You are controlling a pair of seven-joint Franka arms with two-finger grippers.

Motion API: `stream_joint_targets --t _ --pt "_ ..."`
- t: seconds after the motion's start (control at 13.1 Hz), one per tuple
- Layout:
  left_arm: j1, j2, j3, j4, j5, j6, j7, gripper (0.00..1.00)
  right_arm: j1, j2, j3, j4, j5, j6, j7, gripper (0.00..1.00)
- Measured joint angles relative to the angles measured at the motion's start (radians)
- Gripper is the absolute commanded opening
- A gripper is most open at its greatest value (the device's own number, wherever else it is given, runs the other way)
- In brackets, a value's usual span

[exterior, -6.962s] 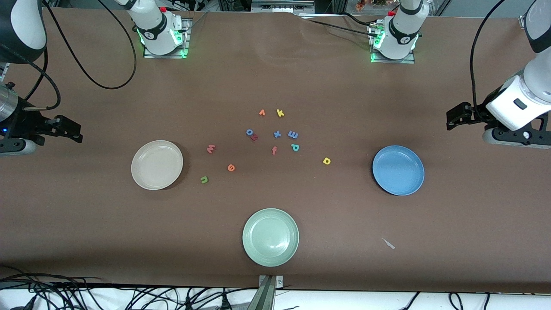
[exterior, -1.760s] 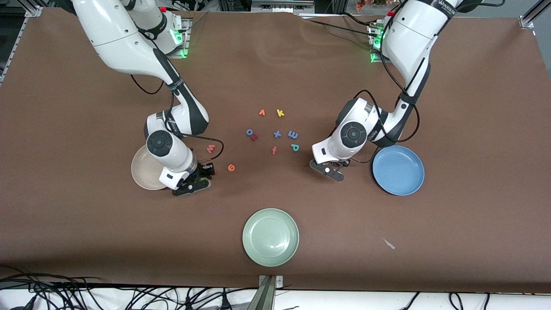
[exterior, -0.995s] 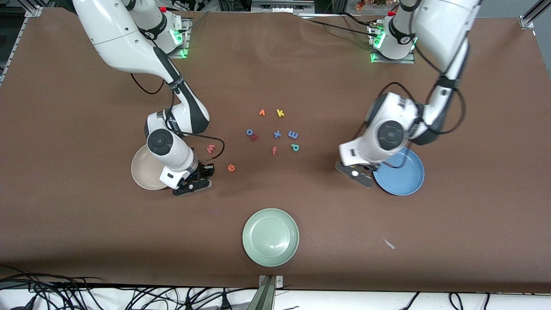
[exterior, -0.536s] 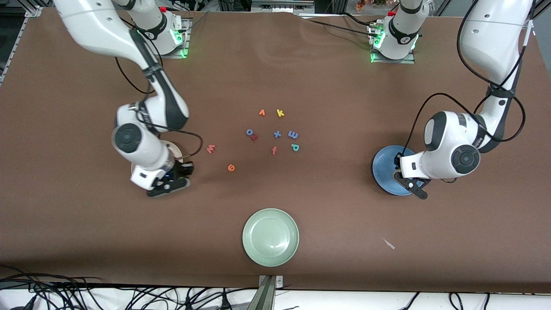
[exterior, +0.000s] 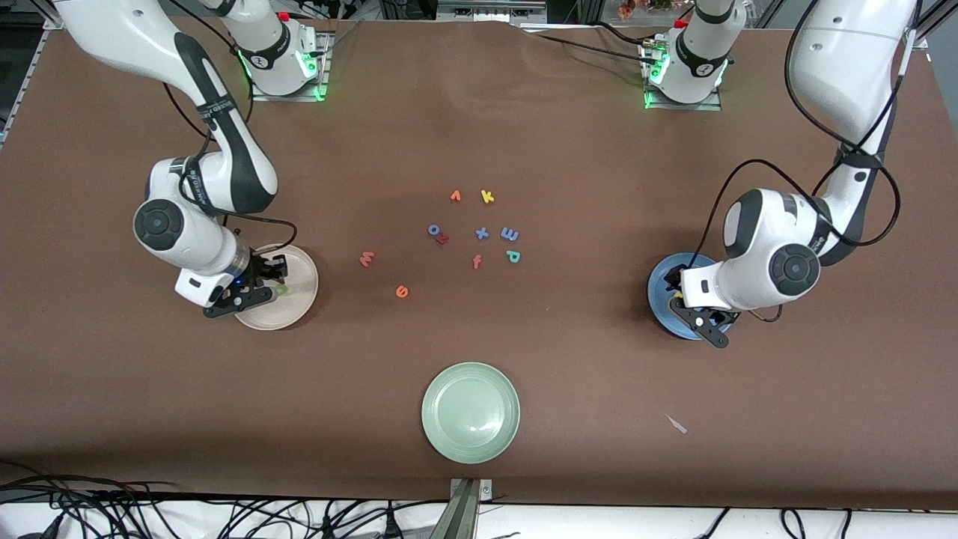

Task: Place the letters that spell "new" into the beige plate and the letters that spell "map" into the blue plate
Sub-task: 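Drop the green c on the cream plate while the left gripper drops yellow a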

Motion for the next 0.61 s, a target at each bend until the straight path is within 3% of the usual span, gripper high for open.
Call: stream_joint_targets --t 0.38,0.61 --pt "-0.017 -0.025 -0.076 0.024 0.0 -0.002 -0.173 1.0 0.111 0.004 0.006 0.033 0.0 0.014 0.213 0.59" --pt "-0.079 0.013 -0.092 0.019 0.0 -0.007 -0.33 1.0 0.189 0.056 0.008 0.106 0.0 0.014 0.366 0.6"
